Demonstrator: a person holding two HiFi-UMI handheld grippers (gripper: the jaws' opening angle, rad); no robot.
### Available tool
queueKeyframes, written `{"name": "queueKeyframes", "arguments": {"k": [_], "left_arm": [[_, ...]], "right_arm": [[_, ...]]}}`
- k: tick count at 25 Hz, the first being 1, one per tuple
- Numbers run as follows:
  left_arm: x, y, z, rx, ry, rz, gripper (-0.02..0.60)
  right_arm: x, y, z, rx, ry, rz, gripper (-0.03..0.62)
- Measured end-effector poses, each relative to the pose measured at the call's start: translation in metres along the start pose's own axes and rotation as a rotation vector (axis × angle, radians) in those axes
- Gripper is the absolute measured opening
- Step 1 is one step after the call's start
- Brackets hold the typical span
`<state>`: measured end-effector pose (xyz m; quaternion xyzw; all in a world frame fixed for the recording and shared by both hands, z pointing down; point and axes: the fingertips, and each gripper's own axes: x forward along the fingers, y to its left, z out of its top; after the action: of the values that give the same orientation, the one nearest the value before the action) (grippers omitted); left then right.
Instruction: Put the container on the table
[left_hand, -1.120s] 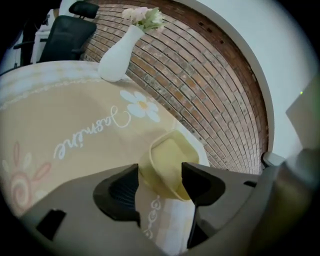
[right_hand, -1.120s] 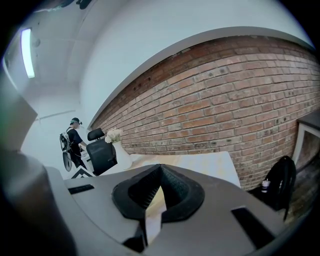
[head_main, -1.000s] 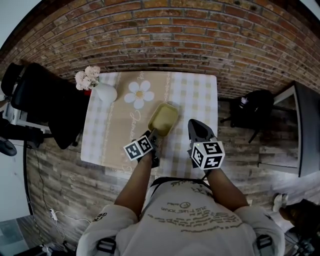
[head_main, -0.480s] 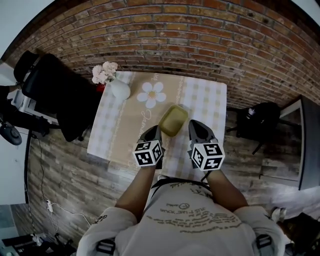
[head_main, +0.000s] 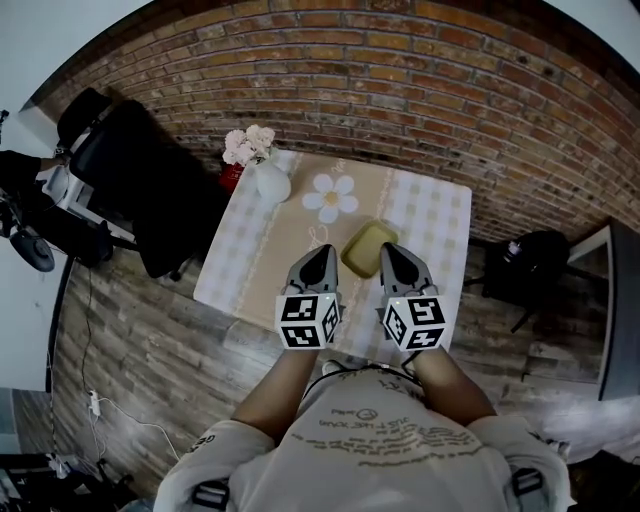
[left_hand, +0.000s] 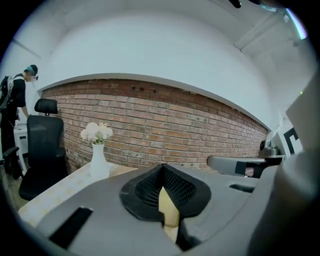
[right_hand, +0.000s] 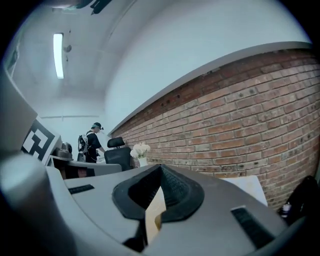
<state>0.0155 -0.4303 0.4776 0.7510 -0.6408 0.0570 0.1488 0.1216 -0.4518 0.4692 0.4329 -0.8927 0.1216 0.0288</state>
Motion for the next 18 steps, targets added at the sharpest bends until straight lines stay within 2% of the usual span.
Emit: {"name": "queueKeyframes", "arguments": {"k": [5,18], "left_arm": [[-0.018,0.009,0.017,0.013,-0.038,0.008,0.006],[-0.029,0.03,0.015,-0.011,-0.031,-0.011,0.006]], "right_arm": [[0.002,0.016,0.008,-0.01,-0.017,0.006,0.002],[0.007,0.031,0.003,0.019,0.001,-0.02,0.002]]}}
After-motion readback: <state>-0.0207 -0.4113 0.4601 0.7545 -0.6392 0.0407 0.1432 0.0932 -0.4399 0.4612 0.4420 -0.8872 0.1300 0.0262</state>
